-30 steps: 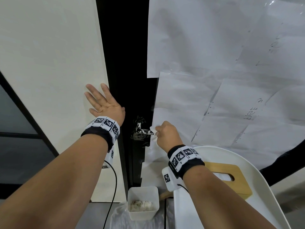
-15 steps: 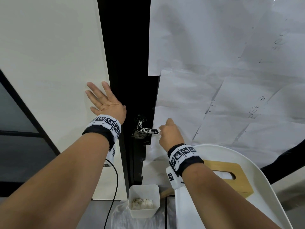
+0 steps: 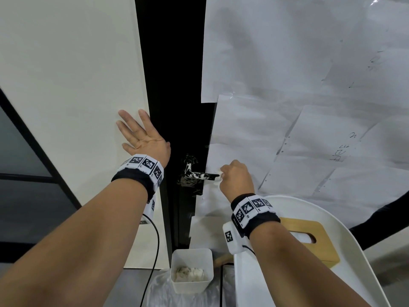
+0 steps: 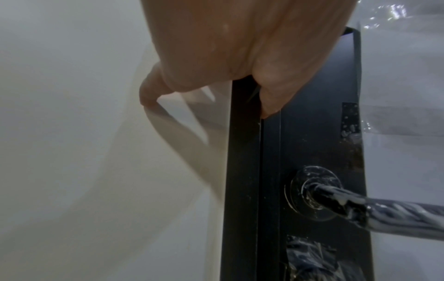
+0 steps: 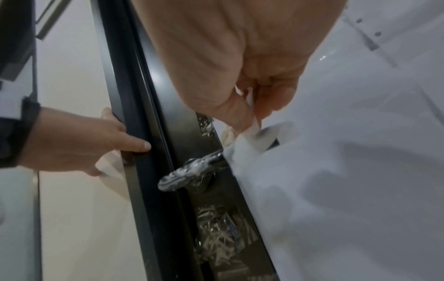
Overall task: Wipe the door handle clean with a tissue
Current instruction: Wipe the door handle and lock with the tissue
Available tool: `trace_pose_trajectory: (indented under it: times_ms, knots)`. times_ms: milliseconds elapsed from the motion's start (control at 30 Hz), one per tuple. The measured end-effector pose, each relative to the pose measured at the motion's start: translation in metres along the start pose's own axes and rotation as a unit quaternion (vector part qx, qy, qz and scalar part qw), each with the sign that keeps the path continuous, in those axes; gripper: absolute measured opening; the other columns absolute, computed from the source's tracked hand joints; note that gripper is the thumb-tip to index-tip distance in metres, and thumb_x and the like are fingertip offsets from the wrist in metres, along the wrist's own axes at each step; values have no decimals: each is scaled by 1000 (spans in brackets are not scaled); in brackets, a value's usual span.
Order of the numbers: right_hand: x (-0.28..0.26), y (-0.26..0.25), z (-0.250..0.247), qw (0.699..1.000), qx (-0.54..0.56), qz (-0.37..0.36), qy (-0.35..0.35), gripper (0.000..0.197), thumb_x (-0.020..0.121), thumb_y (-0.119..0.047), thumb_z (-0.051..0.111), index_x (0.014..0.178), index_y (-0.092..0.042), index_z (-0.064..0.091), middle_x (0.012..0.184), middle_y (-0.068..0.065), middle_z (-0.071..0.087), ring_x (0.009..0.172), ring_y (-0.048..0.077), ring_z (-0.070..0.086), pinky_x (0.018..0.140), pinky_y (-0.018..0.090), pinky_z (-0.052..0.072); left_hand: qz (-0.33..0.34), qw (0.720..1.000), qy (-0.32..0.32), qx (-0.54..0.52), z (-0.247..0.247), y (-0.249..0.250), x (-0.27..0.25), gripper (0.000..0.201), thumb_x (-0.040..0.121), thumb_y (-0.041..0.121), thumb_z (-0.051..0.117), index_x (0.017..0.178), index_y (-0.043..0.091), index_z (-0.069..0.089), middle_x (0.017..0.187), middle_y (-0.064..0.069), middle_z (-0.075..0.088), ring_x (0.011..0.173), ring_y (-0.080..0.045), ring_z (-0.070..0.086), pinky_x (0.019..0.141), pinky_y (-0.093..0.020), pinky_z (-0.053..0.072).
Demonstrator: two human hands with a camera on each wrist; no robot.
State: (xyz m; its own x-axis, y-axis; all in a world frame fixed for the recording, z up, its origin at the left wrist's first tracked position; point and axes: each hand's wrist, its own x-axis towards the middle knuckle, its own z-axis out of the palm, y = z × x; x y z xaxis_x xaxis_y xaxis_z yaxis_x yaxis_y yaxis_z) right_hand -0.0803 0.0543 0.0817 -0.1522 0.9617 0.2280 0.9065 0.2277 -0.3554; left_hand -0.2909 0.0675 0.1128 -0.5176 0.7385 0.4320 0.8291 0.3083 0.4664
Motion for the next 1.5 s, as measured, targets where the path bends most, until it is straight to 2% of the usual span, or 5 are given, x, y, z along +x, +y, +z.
trace_pose_trajectory:
  times_ms: [167,567,733,1100,1500]
  knots:
    - [-4,-14,15,999,14,-25,-26,21,80,8,49,89,1,66,101,13,47,81,31,55,63,28,40,-5,1000,-7,3,-1,0,2,107,82,35,63,147,9,-17,151,-35,-14,140,-52,-11,94,-64,39]
    - [3,0,-9,999,28,5,-31,43,83,3,46,118,-13,64,108,13,56,100,31,56,80,35,50,6,1000,5,-14,-1,0,-1,104,81,33,63,149,6,-11,151,-37,-11,140,-53,-10,92,-67,38]
    - [-3,-8,3,998,-6,-11,-54,25,78,9,48,94,2,67,106,15,46,87,32,54,73,34,51,5,1000,-4,-12,-1,0,0,104,82,34,62,148,7,-14,151,-36,-14,140,-52,-12,93,-66,37]
    - [9,-19,-4,995,67,-53,-59,29,90,-1,50,114,-4,65,111,16,49,95,30,56,75,21,38,0,1000,-6,-11,-1,-1,2,106,82,34,64,147,8,-15,151,-36,-14,140,-52,-12,94,-66,36]
    - [-1,-29,11,996,-9,-52,-77,27,77,11,47,95,1,65,105,13,43,90,32,52,74,35,50,1,1000,-9,-2,-1,-1,1,106,82,35,62,147,8,-17,151,-36,-15,140,-52,-13,94,-65,37]
